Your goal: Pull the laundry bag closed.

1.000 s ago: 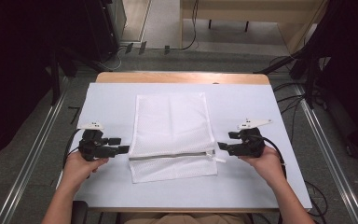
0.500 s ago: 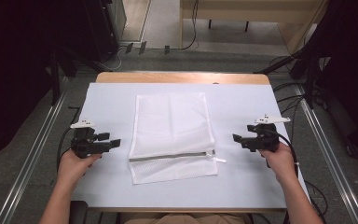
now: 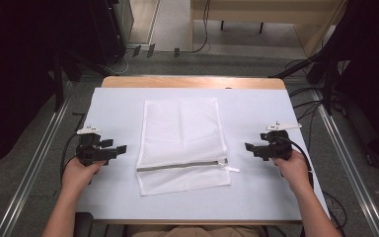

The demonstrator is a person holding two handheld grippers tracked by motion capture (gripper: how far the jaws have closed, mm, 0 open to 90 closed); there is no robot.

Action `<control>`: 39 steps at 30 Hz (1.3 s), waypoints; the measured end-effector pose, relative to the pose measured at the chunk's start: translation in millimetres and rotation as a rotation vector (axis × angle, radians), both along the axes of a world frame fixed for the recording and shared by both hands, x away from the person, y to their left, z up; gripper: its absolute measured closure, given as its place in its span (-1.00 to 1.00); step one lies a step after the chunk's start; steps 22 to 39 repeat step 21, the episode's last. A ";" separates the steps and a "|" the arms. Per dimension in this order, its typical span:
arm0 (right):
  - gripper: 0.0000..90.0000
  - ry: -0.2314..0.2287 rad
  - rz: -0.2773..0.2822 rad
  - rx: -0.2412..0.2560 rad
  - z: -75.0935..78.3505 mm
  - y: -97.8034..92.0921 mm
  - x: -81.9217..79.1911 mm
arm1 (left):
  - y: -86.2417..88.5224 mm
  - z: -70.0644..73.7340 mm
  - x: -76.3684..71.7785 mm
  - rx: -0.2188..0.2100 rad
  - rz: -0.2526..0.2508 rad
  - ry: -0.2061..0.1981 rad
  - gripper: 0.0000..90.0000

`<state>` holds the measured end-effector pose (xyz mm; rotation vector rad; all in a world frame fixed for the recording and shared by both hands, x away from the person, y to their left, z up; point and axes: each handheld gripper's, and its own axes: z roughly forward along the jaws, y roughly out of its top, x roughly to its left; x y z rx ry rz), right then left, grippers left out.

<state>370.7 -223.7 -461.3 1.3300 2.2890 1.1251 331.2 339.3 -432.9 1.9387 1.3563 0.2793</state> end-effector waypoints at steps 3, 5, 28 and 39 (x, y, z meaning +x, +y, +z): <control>-0.51 0.001 0.007 -0.007 -0.3 0.7 -0.1 | 0.0 -0.3 0.1 0.002 -0.003 0.003 -0.36; -0.51 0.002 0.006 -0.007 -0.5 1.1 0.1 | -0.2 -0.7 0.2 0.004 -0.003 0.006 -0.36; -0.50 0.024 0.014 -0.024 -3.7 2.8 1.1 | -4.8 -7.9 2.2 0.086 0.024 -0.005 -0.53; -0.50 0.024 0.014 -0.024 -3.7 2.8 1.1 | -4.8 -7.9 2.2 0.086 0.024 -0.005 -0.53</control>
